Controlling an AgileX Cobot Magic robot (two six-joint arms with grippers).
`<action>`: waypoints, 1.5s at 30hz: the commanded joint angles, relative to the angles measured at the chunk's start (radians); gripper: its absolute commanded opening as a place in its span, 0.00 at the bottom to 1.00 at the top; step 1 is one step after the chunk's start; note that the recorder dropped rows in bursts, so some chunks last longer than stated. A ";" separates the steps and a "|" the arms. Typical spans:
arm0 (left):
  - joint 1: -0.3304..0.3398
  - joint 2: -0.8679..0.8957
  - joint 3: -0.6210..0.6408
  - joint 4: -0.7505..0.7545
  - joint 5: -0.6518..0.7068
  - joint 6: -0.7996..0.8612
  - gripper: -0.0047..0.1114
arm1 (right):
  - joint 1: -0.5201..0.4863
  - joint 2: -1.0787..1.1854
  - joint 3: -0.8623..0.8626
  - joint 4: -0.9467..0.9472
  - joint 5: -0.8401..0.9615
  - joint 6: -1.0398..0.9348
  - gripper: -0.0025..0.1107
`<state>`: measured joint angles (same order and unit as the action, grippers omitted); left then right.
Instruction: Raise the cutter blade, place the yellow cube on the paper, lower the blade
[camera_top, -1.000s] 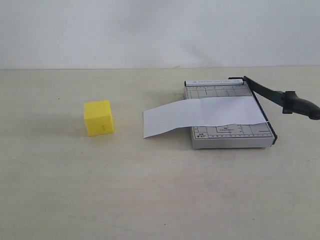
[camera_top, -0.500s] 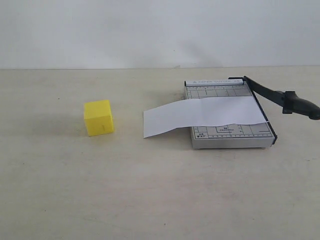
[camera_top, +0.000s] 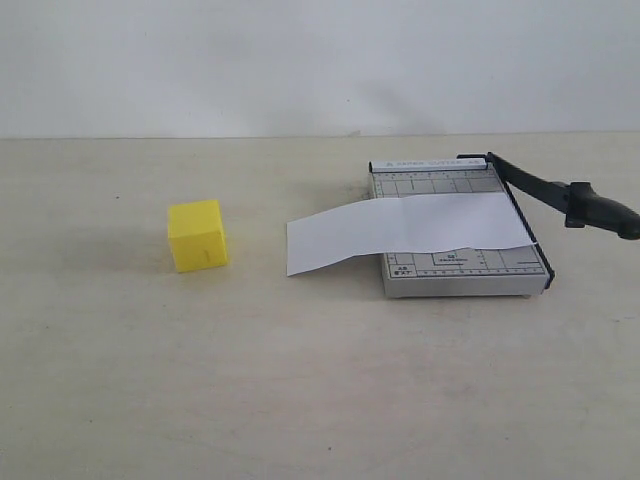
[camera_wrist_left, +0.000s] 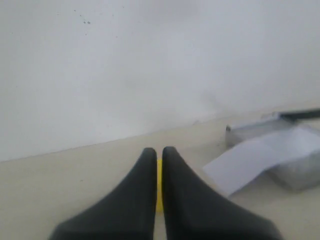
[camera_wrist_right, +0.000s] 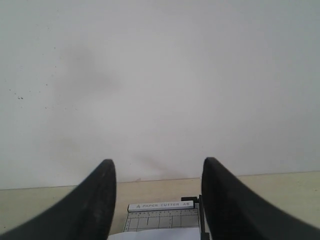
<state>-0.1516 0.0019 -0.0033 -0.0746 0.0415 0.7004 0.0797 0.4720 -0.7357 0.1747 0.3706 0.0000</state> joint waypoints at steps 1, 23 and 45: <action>-0.009 -0.002 -0.002 -0.137 -0.229 -0.409 0.08 | 0.000 0.002 -0.011 -0.003 0.011 -0.014 0.48; -0.009 -0.002 -0.765 -0.093 0.665 -0.169 0.08 | 0.000 0.002 -0.011 -0.005 0.009 -0.035 0.48; -0.011 0.329 -0.779 -0.140 0.957 0.019 0.62 | 0.000 0.156 -0.057 -0.075 0.217 -0.103 0.48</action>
<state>-0.1532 0.2515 -0.7678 -0.2085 1.0380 0.7004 0.0797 0.5723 -0.7686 0.1319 0.5531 -0.1037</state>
